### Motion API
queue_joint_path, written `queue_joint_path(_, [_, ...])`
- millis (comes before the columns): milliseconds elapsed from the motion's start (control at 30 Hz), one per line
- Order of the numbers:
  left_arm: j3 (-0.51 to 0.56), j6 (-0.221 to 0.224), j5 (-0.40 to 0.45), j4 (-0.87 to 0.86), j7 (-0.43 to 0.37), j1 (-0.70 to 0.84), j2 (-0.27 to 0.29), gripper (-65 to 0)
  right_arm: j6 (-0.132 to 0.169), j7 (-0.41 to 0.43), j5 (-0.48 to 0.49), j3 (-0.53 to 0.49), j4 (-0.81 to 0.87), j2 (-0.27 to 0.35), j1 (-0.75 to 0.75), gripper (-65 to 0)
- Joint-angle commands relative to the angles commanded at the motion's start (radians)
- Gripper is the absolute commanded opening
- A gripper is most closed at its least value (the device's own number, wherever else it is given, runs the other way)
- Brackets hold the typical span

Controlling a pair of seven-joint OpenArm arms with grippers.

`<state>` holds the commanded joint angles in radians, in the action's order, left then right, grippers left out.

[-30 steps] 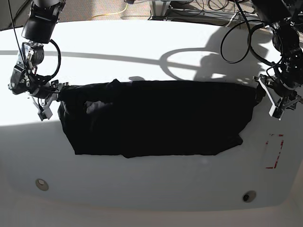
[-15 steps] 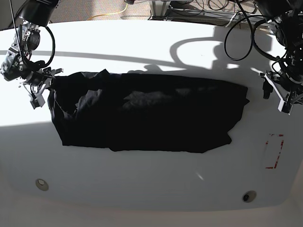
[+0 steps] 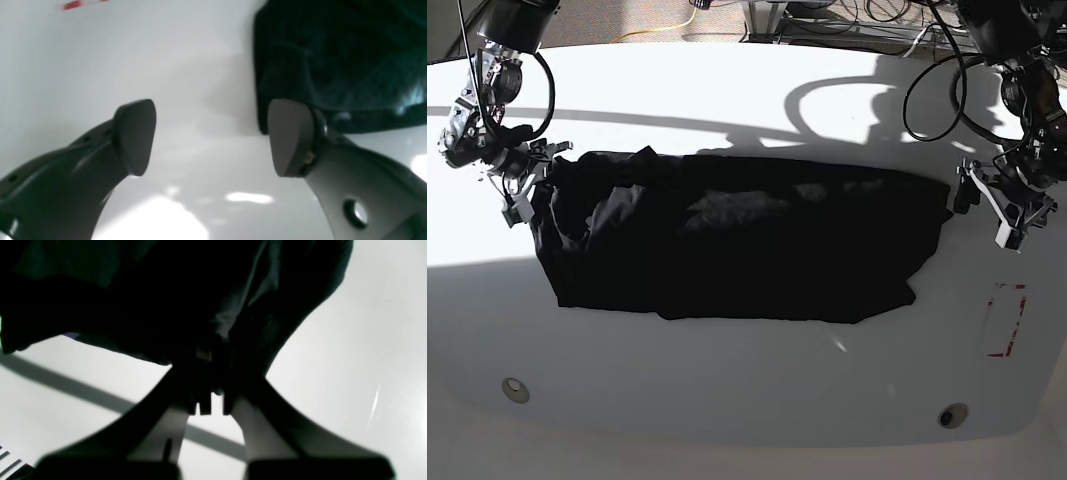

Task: Layout the t-shirt on the table in an organized manner, then fold the t-shirt properly
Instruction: 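Drag the t-shirt with both grippers away from the table's front edge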

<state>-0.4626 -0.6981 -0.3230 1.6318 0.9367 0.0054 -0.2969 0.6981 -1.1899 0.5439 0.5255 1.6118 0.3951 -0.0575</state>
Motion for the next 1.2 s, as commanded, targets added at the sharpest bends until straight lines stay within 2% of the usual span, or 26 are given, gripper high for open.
queue_joint_path(300, [0.087,0.0,0.005,-0.072,-0.009,-0.006,0.025,-15.1,0.0,0.0,-0.005,-0.002,0.0,-0.02,0.0,-63.3])
queue_joint_path(533, [0.143,0.0,0.009,-0.143,-0.087,-0.006,0.026,-15.1,0.0,0.0,-0.005,-0.002,0.0,-0.021,0.0,-63.3])
queue_joint_path(767, [0.212,0.0,0.075,-0.252,-0.158,-0.006,0.025,-16.1,0.0,0.0,-0.005,-0.002,0.0,-0.021,0.0,-63.3])
queue_joint_path(833, [0.227,0.0,0.091,-0.267,-0.172,-0.006,0.025,-19.7,0.0,0.0,-0.005,-0.002,0.0,-0.021,0.0,-63.3])
queue_joint_path(933, [0.238,0.0,0.118,-0.276,-0.176,-0.006,0.026,-29.3,0.0,0.0,-0.005,-0.002,-0.002,-0.021,0.0,-63.3])
queue_joint_path(967, [0.238,0.0,0.129,-0.276,-0.176,-0.006,0.026,-35.4,0.0,0.0,-0.005,-0.002,-0.002,-0.021,0.0,-63.3])
queue_joint_path(1033, [0.238,0.0,0.135,-0.276,-0.176,-0.005,0.026,-41.8,0.0,0.0,-0.005,0.0,-0.002,-0.021,0.0,-63.3])
queue_joint_path(1100, [0.236,0.0,0.133,-0.272,-0.176,-0.002,0.026,-52.1,0.0,0.0,-0.005,0.0,-0.002,-0.021,0.0,-63.3])
queue_joint_path(1200, [0.232,0.0,0.133,-0.236,-0.175,0.006,0.023,-59.6,0.0,0.0,-0.005,0.0,-0.002,-0.021,-0.002,-63.3])
